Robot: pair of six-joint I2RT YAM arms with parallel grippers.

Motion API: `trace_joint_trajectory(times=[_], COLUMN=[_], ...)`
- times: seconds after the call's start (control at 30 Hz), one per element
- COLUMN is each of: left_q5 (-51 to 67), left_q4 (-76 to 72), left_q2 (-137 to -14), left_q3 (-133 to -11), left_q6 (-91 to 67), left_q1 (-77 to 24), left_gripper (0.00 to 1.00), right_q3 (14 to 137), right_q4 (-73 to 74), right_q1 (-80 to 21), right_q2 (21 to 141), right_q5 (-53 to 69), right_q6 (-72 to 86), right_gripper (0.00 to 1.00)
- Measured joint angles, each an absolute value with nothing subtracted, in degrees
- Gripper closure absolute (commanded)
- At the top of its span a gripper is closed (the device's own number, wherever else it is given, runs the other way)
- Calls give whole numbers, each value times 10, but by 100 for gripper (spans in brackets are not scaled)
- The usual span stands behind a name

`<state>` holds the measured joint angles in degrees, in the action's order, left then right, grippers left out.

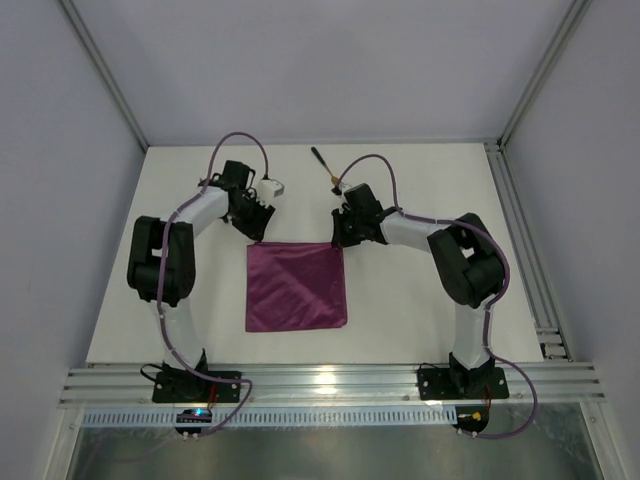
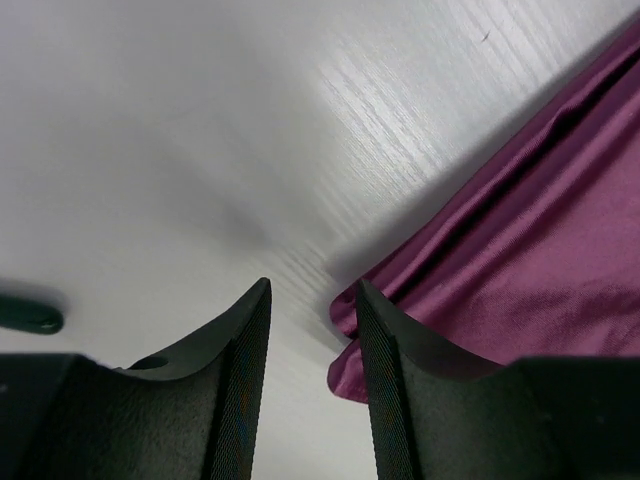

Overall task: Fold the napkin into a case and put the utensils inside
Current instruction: Smooth out the lower triangle-folded napkin at the center of the board.

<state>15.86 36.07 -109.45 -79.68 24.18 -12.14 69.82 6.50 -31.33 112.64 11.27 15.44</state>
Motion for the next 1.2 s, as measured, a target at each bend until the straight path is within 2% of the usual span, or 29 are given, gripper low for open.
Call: trace_joint_trajectory(times=[0.23,0.37,0.4,0.5,0.7,0.77,0.97,1.2], left_q5=[191,197,197,198,197,197,198,202], left_q4=[386,391,395,401,401,401,401,401], left_q2=[-1116,-1116,-1116,-1116,-1116,-1116,-1111,-1108], left_q3=[-788,-780,-778,-777,-771,-766,-759,-759], left_q6=[256,267,270,277,279,279,279,279], left_q1=[-126,-126,-126,-126,-126,-126,-126,-126], left_gripper=[62,80,88,100,100,100,100,100], right_q3=[697,697,697,697,685,681,679,690], right_q4=[62,62,62,62,64,67,79,64], right_q1=[-313,-313,-313,-313,-314,-314,-314,-315], right_q2=[1126,1126,1126,1124,1108,1101,1080,1071], right_q5=[114,115,115,113,103,98,95,141], right_q6=[151,151,151,151,148,145,98,45], right_gripper=[87,85,85,84,82,72,62,61])
